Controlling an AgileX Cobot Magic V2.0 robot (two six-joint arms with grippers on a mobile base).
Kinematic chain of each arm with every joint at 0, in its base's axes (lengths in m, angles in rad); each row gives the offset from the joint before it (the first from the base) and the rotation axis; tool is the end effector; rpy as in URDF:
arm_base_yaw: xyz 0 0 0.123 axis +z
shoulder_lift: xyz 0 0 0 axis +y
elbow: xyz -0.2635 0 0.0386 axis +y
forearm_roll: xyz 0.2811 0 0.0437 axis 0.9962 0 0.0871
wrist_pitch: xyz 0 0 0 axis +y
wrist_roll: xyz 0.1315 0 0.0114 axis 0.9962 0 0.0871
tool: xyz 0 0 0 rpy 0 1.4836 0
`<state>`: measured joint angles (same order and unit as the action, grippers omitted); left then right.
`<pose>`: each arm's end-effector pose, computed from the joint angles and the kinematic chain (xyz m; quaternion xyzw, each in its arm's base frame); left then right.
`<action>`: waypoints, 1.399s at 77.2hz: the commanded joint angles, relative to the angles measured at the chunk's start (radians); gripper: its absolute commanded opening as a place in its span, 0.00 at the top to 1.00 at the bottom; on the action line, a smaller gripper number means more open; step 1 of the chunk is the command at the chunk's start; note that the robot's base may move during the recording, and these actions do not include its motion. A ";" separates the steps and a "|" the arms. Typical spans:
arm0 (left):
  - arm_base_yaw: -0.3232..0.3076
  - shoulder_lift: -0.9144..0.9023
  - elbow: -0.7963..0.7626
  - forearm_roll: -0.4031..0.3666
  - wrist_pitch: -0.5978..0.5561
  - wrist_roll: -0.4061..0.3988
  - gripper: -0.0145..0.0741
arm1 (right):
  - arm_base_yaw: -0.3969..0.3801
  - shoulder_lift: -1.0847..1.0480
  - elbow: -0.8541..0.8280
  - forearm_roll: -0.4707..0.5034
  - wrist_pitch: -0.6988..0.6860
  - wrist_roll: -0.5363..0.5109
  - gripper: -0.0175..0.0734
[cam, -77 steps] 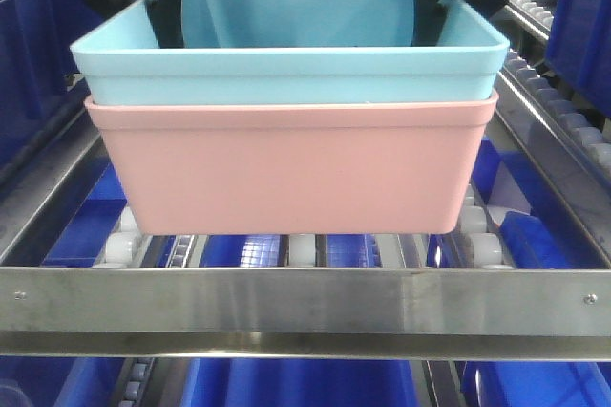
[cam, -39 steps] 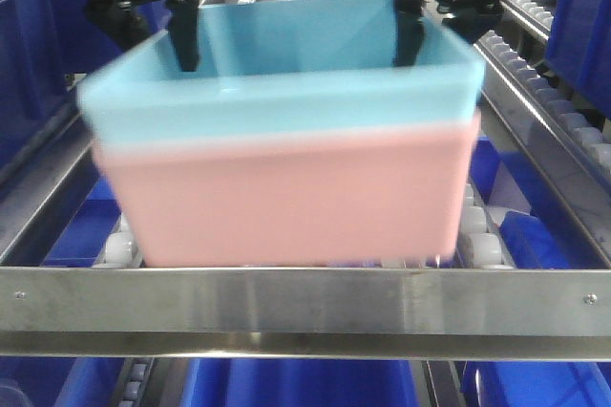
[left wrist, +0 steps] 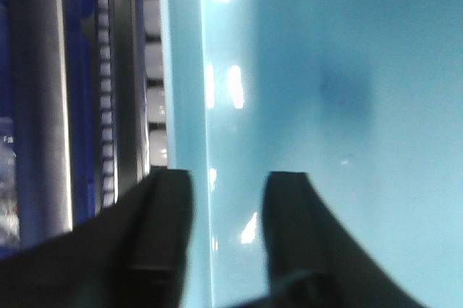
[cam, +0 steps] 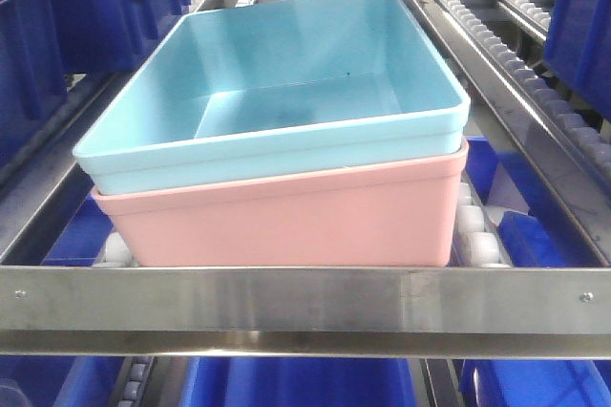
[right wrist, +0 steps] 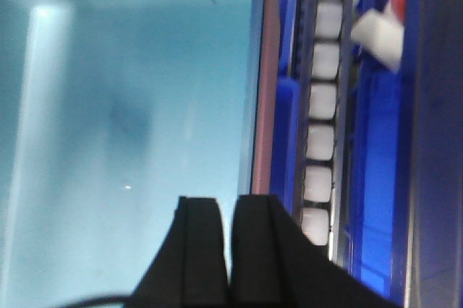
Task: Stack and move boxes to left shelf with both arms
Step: 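Open both grippers and raise them off the bin rims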
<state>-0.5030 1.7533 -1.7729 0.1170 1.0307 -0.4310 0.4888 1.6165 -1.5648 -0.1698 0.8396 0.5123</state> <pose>0.3966 -0.2031 0.3197 0.0466 0.9455 -0.0919 0.3090 0.3831 0.1849 0.3199 -0.0180 0.9244 0.1089 0.3652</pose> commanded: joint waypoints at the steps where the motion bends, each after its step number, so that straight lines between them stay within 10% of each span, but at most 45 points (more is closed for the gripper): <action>1: -0.006 -0.097 -0.035 0.020 -0.049 0.000 0.82 | -0.001 -0.102 -0.001 -0.030 -0.058 -0.022 0.74; 39: -0.057 -0.426 0.408 0.016 -0.396 -0.060 0.84 | 0.076 -0.458 0.456 -0.137 -0.392 -0.022 0.75; 82: -0.069 -1.217 1.226 0.127 -0.976 -0.056 0.84 | 0.092 -1.069 0.929 -0.272 -0.764 -0.022 0.75; 108: -0.069 -1.438 1.390 0.127 -1.009 -0.056 0.84 | 0.092 -1.138 0.967 -0.272 -0.770 -0.022 0.75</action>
<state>-0.5665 0.3119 -0.3676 0.2363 0.1153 -0.4834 0.5801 0.4768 -0.5685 -0.4176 0.1555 0.5016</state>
